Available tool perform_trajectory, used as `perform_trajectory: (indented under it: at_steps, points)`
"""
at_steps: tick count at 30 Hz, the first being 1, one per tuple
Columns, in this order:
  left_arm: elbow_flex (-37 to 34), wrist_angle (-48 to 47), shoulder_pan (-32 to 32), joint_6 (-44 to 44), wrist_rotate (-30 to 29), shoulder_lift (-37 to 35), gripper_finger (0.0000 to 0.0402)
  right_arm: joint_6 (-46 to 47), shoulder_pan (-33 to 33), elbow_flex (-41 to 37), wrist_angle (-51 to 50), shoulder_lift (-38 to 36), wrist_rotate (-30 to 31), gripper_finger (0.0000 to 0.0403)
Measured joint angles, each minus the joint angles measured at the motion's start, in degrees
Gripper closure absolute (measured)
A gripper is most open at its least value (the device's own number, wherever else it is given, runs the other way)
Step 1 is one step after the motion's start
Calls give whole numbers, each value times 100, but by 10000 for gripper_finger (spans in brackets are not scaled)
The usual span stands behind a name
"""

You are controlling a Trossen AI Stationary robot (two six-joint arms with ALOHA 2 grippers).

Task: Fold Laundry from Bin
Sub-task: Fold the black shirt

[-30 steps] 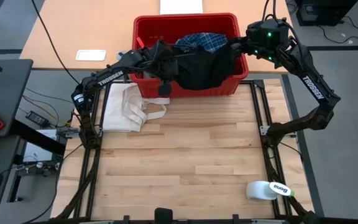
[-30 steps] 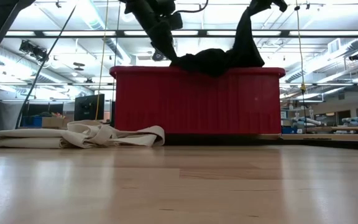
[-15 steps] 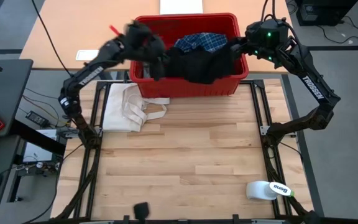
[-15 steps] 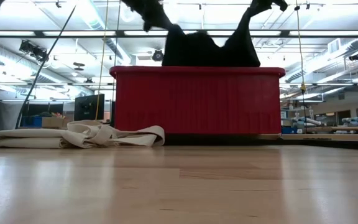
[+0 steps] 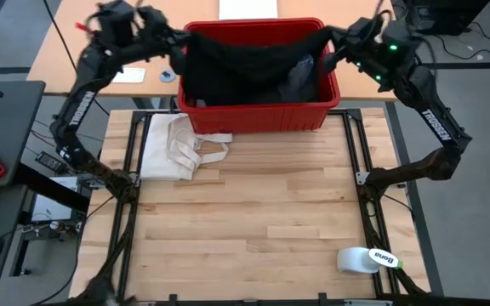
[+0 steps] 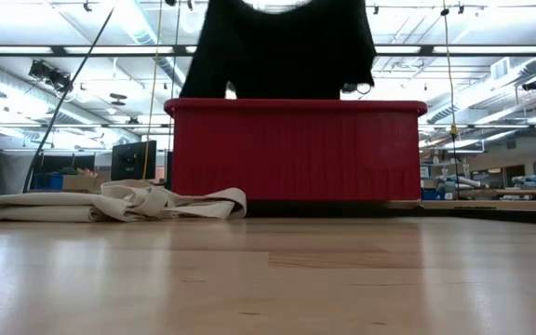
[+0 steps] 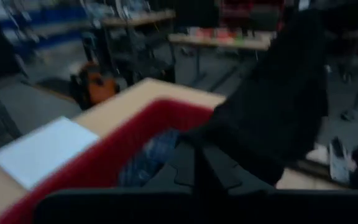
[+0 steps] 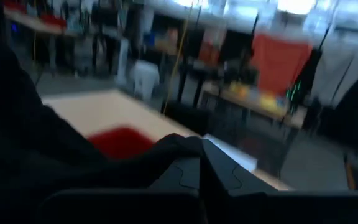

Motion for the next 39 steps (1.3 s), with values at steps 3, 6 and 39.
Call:
perform_trajectory:
  at_steps: [3, 6, 39]
  points:
    - [0, 547, 72, -161, 4, -227, 391, -166, 27, 1, 146, -172, -2, 395]
    - [4, 1075, 75, -257, 4, -428, 390, -168, 25, 0, 134, -323, -216, 395]
    - [4, 2594, -14, -3972, 3832, -1265, 393, 3319, 537, 2, 949, -1551, -3340, 395]
